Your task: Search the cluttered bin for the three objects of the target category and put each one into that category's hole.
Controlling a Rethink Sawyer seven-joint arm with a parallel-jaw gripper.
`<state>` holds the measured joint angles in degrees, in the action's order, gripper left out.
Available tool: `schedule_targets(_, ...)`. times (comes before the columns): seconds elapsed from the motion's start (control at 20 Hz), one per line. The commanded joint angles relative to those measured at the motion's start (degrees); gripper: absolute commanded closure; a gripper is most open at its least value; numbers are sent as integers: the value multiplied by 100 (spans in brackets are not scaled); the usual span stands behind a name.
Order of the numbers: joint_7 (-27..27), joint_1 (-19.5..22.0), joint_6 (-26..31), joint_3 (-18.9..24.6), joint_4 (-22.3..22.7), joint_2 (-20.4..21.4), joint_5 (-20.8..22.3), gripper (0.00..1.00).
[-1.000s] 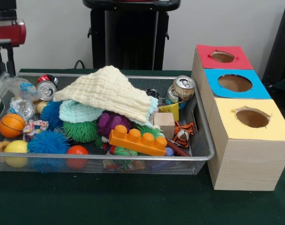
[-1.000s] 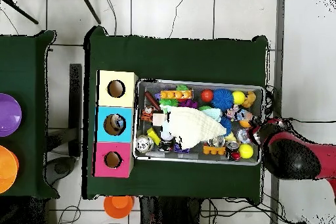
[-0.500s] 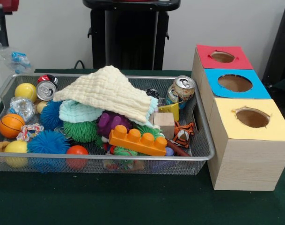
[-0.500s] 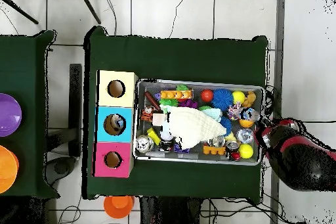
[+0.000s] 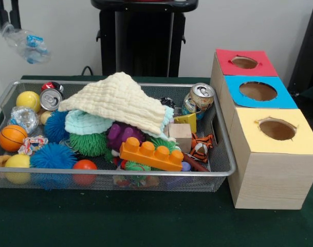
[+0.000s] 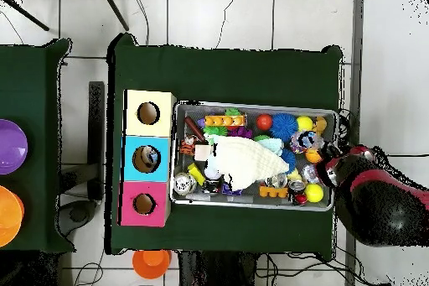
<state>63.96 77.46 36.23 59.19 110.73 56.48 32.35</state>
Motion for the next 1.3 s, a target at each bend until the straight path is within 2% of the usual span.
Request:
schedule_targets(0.05, -194, -312, 510, 200, 589, 358, -288, 100)
schedule_targets(0.8, 244, -773, 368, -16, 868, 940, -884, 100)
schedule_targets(1.3, 582, -1189, 224, -261, 971, 1202, -1123, 100)
